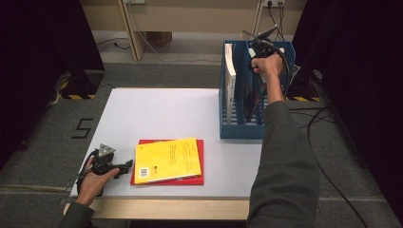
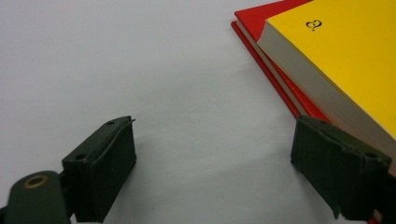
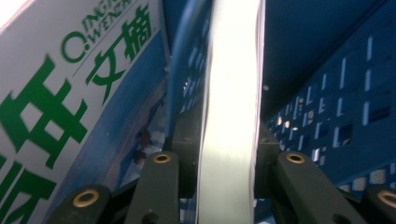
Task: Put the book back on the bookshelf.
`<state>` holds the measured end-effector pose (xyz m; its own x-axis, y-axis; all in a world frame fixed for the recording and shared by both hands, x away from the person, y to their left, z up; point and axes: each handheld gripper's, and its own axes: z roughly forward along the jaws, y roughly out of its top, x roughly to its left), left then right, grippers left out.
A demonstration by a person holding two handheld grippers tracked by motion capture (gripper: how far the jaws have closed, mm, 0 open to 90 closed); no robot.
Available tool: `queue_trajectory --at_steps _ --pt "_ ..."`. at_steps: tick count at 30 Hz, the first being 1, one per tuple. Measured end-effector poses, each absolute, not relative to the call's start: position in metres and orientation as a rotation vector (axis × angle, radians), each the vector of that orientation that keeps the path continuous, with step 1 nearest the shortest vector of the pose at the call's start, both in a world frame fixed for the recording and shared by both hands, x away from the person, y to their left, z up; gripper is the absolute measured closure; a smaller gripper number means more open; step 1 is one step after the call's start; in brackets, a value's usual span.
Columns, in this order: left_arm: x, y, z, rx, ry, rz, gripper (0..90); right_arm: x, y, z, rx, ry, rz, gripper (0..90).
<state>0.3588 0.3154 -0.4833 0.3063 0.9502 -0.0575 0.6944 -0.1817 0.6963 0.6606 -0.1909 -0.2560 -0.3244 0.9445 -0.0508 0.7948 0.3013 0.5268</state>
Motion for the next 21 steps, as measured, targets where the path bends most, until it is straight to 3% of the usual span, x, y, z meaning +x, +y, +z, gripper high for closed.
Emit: queue_trajectory --at_steps 10,21 --pt "0.359 0.315 -0.483 1.952 1.455 0.527 12.7 0.637 -0.201 -0.243 1.537 2.290 0.633 65.3" --pt "0.359 0.315 -0.483 1.954 1.457 0.529 12.7 0.616 -0.208 -0.247 1.497 2.354 0.638 68.0"
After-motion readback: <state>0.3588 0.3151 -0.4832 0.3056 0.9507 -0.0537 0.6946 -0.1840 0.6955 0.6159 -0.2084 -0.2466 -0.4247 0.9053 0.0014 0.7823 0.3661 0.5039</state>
